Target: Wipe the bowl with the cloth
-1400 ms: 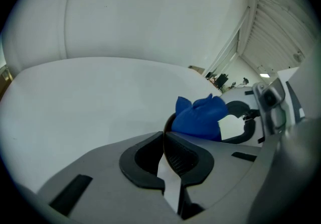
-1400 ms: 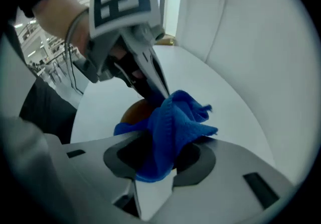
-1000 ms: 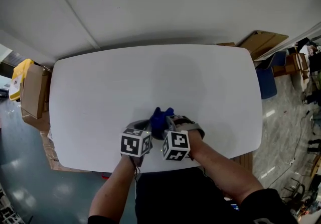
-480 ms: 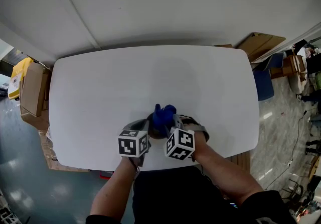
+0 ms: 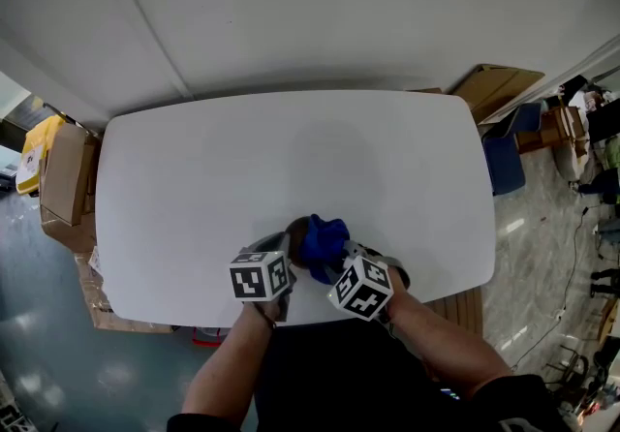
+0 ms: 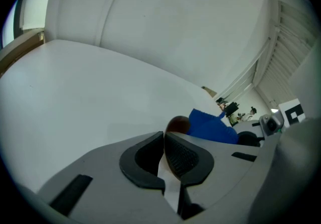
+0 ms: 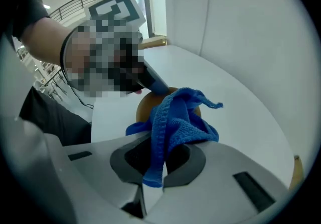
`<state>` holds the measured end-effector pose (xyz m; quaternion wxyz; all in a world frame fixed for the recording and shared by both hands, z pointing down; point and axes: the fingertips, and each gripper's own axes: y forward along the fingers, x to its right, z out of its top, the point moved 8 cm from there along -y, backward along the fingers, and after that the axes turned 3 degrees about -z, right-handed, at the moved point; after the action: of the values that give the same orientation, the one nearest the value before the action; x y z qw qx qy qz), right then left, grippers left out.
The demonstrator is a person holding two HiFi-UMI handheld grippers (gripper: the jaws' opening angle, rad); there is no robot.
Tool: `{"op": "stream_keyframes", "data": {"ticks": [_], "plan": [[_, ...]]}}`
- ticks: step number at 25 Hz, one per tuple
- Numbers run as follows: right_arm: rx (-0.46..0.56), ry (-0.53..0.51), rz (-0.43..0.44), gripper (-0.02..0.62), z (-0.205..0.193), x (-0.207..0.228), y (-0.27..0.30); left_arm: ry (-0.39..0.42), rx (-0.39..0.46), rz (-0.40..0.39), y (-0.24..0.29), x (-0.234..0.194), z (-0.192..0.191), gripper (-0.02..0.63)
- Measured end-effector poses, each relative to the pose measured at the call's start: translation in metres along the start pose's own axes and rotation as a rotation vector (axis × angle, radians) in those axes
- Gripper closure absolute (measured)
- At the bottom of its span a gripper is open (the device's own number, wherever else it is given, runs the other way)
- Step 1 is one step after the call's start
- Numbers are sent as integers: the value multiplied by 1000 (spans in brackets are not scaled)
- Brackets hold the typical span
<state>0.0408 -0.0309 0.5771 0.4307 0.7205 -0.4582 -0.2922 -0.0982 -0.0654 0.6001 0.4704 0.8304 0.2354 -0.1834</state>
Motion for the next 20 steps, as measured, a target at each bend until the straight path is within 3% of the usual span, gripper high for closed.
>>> {"op": "stream_keyframes", "data": {"ticks": [3,7,11,13,17,20], "plan": [[8,43,52,566,4,-7,13,-30,8,-18,-4,7,-3,584],[76,185,107,567,14,-2,18,-43,16,-21,-8,12,-6,583],[112,250,57,566,14,12,7,-51,-7,-24,-11,6,-10,583],[101,211,29,566,10,15,3,-13,-47,-27,-11,6,-13,583],[60,107,8,566,7,14,4,146,-147,-26,-7,4,-16,563],[54,70,11,566,10,11,8,243,-216,-48,1,0,-12,449]]}}
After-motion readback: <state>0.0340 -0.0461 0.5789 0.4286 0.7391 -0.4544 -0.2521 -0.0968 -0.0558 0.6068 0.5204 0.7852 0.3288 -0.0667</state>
